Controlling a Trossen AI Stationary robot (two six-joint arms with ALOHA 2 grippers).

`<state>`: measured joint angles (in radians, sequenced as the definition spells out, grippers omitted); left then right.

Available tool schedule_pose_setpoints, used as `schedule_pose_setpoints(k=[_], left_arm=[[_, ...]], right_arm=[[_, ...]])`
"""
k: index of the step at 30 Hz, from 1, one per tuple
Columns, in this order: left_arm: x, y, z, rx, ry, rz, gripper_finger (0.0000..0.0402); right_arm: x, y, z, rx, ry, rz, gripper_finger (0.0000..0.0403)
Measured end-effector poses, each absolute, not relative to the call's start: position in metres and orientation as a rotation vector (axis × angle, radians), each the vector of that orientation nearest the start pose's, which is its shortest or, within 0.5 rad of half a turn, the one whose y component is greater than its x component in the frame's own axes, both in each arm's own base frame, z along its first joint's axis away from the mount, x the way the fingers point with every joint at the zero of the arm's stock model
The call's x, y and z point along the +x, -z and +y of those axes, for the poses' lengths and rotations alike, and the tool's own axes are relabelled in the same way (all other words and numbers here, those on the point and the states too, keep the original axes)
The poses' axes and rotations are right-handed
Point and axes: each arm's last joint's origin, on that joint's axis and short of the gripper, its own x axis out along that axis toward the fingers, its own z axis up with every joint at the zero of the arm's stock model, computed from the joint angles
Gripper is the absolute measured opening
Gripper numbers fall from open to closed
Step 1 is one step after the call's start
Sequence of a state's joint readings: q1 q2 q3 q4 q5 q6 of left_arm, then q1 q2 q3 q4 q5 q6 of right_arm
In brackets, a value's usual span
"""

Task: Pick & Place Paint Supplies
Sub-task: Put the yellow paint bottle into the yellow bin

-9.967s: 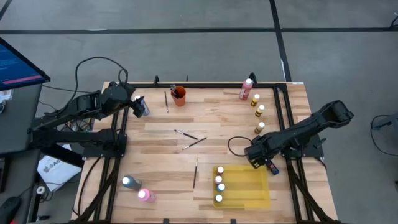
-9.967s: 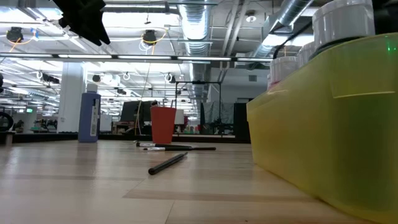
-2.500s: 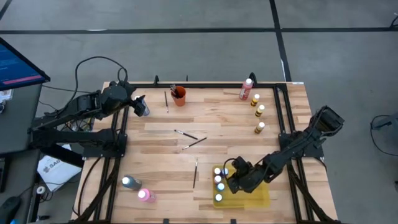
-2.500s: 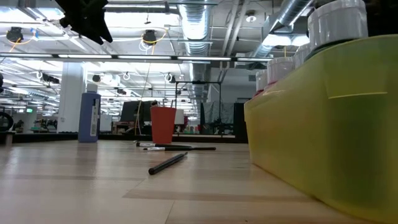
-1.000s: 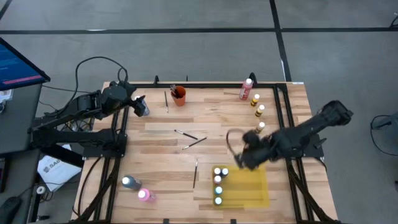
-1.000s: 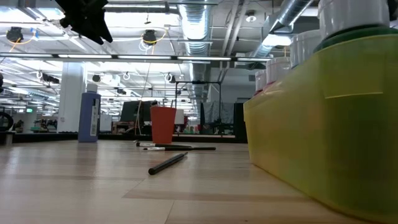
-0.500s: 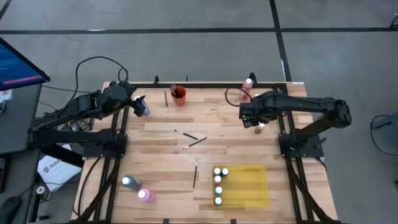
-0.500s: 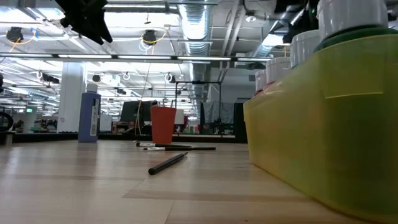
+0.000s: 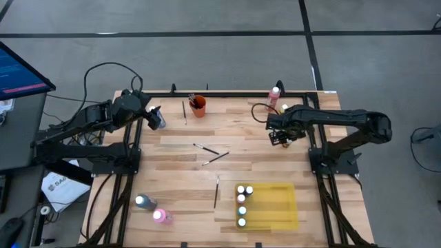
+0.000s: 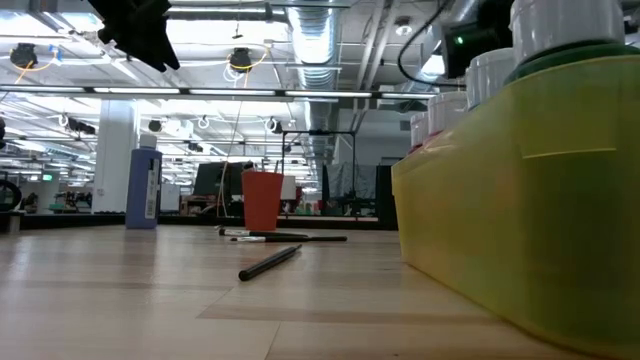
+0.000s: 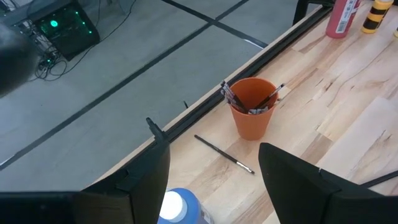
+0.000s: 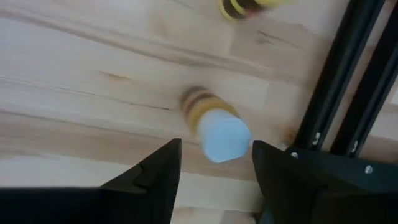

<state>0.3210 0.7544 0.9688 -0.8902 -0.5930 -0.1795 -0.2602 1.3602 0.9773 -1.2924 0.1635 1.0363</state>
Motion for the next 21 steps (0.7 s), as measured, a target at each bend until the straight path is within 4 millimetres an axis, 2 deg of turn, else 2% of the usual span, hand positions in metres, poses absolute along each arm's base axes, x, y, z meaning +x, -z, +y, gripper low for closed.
schedule_pose_setpoints(k=[5,11,21], left_arm=[[0.114,-0.338,0.055,-0.063,-0.935,0.612,0.0237],[0.114,-0.338,0.055,-0.044,-0.929,0.622,0.0237],[0.114,-0.338,0.055,-0.043,-0.929,0.623,0.0237]], right_arm=[[0.189,-0.215,-0.057,0.83,1.162,1.41,0.0195],[0.198,-0.212,-0.06,0.815,1.082,1.34,0.0197],[0.196,-0.212,-0.064,0.805,1.092,1.347,0.0145]])
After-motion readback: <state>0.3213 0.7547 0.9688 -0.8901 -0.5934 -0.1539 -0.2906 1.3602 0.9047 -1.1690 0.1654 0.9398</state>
